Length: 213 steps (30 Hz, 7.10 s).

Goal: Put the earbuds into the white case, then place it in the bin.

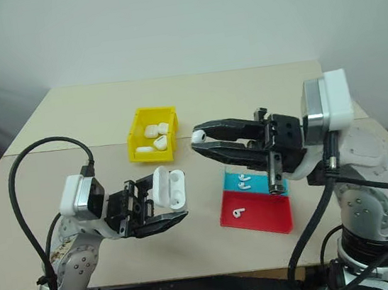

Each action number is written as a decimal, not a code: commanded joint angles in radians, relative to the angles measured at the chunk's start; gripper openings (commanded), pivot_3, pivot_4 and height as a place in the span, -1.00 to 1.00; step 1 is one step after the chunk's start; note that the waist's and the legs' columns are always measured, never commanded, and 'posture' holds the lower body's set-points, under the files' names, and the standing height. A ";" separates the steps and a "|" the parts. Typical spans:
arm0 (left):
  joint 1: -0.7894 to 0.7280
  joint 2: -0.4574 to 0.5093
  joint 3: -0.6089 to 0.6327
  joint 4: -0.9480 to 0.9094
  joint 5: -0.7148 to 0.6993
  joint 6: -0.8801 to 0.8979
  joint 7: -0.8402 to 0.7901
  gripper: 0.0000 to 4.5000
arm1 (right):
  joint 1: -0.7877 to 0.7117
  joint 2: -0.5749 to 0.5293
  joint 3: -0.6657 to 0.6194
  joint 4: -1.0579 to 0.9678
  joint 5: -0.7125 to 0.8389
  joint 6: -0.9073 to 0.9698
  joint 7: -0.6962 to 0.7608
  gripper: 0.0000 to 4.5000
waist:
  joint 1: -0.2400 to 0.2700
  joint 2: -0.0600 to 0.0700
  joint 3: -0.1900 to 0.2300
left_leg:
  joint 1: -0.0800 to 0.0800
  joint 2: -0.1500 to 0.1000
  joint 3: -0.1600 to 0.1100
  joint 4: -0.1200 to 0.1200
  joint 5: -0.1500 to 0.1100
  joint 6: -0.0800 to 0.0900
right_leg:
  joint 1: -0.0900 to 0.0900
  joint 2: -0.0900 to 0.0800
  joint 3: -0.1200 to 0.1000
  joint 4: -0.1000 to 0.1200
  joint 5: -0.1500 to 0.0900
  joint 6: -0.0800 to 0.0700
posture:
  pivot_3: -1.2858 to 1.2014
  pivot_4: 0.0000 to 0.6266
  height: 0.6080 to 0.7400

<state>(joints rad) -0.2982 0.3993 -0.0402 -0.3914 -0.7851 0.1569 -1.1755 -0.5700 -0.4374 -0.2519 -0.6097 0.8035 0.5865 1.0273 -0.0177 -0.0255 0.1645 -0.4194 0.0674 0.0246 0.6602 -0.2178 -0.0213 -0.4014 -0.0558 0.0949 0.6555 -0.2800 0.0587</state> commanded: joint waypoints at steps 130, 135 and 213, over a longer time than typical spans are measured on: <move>0.265 0.154 -0.001 0.143 0.307 -0.393 -0.110 0.23 | -0.571 -0.157 0.883 1.177 -1.192 -0.319 0.387 0.14 | 0.000 0.002 0.001 | -0.001 0.001 0.004 -0.002 0.000 0.000 | -0.005 0.000 0.001 0.001 -0.001 -0.002 | 0.03 -0.52 1.00; 0.266 0.164 -0.002 0.139 0.309 -0.386 -0.106 0.23 | -0.560 -0.162 0.879 1.163 -1.193 -0.338 0.391 -0.11 | -0.002 0.002 0.001 | 0.000 0.001 0.004 -0.002 0.000 0.000 | -0.005 0.000 0.001 0.002 -0.001 -0.002 | 0.03 -0.52 1.00; -0.073 0.007 -0.021 0.051 0.091 -0.065 0.043 0.23 | -0.201 0.171 -0.479 -0.190 0.258 0.990 -0.170 -0.53 | -0.001 0.003 0.001 | -0.001 0.000 0.000 0.000 0.000 0.000 | -0.001 0.000 0.000 0.002 -0.001 -0.002 | 0.03 -0.52 1.00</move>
<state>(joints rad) -0.3522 0.4122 -0.0599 -0.3346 -0.6862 0.0930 -1.1276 -0.7873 -0.2708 -0.7250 -0.7795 1.0046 1.6016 0.8964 -0.0185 -0.0229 0.1657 -0.4202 0.0675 0.0242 0.6599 -0.2179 -0.0212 -0.4028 -0.0555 0.0943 0.6572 -0.2806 0.0571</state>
